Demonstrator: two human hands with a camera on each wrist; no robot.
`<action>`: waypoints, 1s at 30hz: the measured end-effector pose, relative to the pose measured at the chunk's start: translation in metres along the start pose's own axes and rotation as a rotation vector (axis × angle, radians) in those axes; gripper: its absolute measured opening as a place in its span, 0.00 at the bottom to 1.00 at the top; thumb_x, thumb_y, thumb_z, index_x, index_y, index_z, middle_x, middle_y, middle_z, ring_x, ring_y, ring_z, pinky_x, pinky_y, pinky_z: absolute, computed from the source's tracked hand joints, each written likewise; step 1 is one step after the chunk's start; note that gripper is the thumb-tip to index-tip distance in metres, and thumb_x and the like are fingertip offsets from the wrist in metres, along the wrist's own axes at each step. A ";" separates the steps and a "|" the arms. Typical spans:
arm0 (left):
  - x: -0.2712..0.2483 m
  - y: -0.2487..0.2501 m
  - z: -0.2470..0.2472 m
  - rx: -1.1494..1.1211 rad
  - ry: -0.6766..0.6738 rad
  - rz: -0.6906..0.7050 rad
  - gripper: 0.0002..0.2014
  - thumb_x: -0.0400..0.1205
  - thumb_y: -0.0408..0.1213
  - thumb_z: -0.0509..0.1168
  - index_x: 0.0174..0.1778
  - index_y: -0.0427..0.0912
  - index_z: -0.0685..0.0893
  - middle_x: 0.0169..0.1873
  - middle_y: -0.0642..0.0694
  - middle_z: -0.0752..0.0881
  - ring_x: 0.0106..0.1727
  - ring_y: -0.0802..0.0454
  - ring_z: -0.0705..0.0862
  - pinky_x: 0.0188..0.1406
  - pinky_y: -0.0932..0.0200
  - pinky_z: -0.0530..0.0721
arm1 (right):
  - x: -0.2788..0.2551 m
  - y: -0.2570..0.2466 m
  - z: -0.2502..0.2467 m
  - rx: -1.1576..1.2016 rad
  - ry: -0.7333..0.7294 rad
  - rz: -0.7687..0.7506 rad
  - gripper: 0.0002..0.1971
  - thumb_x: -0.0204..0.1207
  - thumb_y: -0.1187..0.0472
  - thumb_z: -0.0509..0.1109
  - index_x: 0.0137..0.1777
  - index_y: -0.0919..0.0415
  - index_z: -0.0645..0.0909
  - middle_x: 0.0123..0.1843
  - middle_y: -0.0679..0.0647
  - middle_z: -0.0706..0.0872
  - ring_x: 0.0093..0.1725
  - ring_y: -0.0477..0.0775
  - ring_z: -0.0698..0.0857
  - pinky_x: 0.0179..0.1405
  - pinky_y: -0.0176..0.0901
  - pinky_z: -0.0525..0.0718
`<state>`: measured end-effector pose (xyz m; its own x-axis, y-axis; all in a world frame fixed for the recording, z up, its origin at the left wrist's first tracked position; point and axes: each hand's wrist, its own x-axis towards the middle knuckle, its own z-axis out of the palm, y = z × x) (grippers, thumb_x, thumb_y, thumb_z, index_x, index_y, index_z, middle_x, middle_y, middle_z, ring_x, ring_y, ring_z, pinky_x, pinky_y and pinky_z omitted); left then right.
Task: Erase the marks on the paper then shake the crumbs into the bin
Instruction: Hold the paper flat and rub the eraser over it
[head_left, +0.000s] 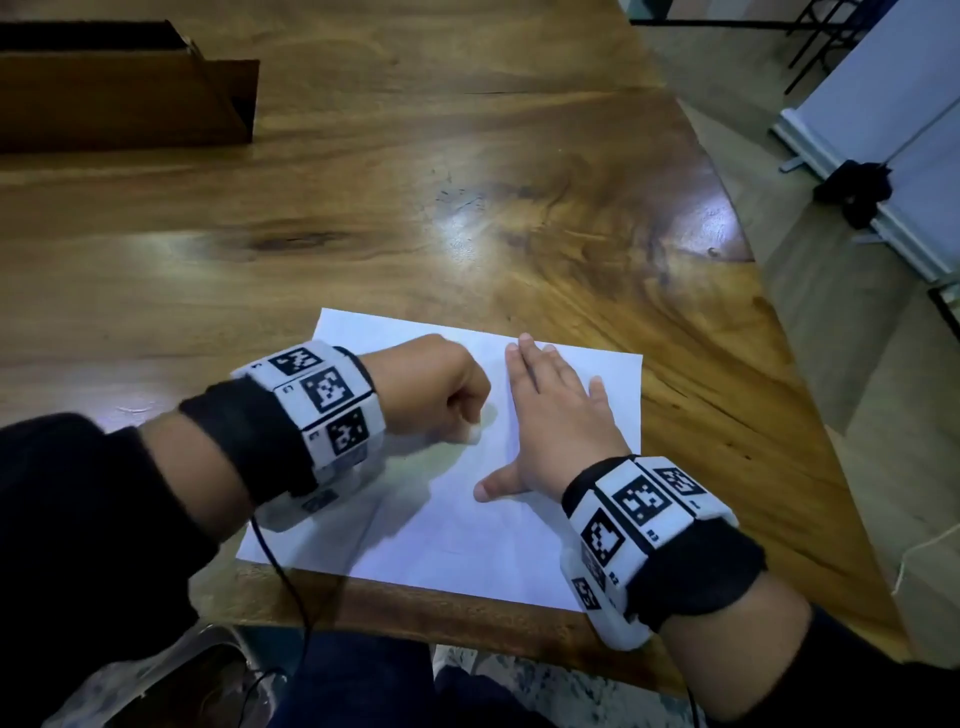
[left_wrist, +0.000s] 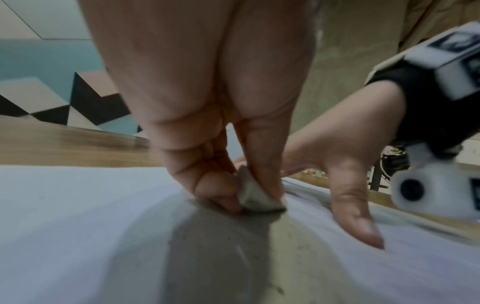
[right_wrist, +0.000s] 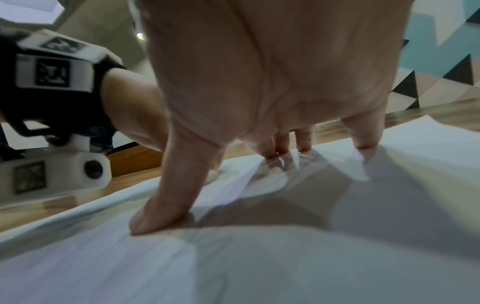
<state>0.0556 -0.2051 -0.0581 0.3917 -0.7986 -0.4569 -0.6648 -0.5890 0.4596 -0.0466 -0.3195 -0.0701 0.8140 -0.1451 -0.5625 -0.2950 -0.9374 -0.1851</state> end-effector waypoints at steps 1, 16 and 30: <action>0.001 0.000 -0.002 0.003 -0.016 -0.009 0.03 0.70 0.38 0.72 0.37 0.46 0.85 0.35 0.49 0.86 0.39 0.50 0.82 0.37 0.64 0.76 | 0.000 0.000 0.000 0.004 0.000 0.000 0.70 0.58 0.35 0.80 0.83 0.55 0.28 0.83 0.45 0.27 0.83 0.48 0.32 0.80 0.61 0.40; 0.007 0.001 -0.006 0.031 0.151 -0.042 0.06 0.71 0.37 0.71 0.42 0.42 0.86 0.32 0.51 0.80 0.37 0.50 0.79 0.29 0.64 0.67 | 0.001 0.001 0.001 0.002 -0.013 -0.004 0.71 0.58 0.34 0.79 0.82 0.55 0.27 0.83 0.44 0.26 0.82 0.48 0.31 0.80 0.61 0.39; -0.016 -0.012 0.013 -0.026 0.286 -0.079 0.04 0.72 0.37 0.70 0.38 0.41 0.84 0.34 0.47 0.77 0.39 0.49 0.75 0.38 0.63 0.67 | 0.001 0.001 0.002 0.004 -0.021 0.002 0.71 0.57 0.34 0.79 0.82 0.55 0.28 0.83 0.45 0.26 0.82 0.48 0.31 0.81 0.61 0.39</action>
<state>0.0491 -0.1831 -0.0659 0.6072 -0.7507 -0.2604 -0.6103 -0.6505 0.4522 -0.0473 -0.3203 -0.0721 0.8026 -0.1405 -0.5797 -0.2989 -0.9358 -0.1870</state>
